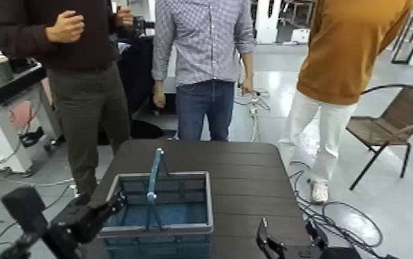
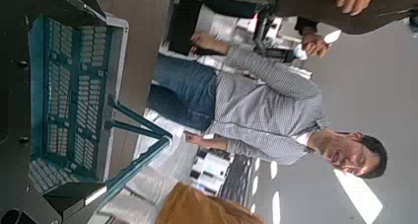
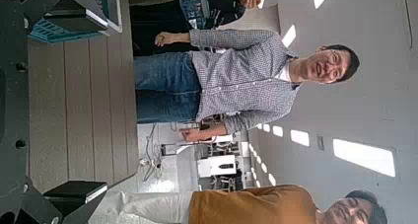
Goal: Grasp the handle of the crate.
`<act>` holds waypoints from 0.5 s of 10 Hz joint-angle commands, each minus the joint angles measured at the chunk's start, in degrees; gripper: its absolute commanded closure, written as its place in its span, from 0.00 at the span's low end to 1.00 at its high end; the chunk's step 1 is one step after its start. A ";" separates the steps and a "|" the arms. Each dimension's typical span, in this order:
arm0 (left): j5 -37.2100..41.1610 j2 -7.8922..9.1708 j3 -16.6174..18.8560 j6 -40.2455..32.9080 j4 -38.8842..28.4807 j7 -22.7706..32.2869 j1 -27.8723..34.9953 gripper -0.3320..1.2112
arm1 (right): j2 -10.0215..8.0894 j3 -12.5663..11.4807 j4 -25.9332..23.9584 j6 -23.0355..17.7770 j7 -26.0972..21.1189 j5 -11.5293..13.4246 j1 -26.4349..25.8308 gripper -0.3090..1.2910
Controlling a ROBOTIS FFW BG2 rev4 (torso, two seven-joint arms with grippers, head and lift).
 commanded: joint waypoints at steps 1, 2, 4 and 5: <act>11.74 5.32 0.15 9.35 5.59 -2.39 -7.28 0.29 | -0.02 0.17 -0.04 0.53 0.00 -0.08 -0.21 0.29; 16.22 7.34 -1.34 12.86 9.28 -4.06 -10.89 0.29 | -0.02 0.26 -0.04 0.61 0.00 -0.08 -0.21 0.29; 24.40 10.59 -5.83 18.75 18.07 -8.19 -18.10 0.29 | 0.07 0.43 -0.04 0.79 0.00 -0.17 -0.39 0.29; 27.30 11.91 -8.37 19.63 22.20 -10.39 -21.35 0.29 | 0.07 0.61 0.04 1.05 0.09 -0.17 -0.65 0.29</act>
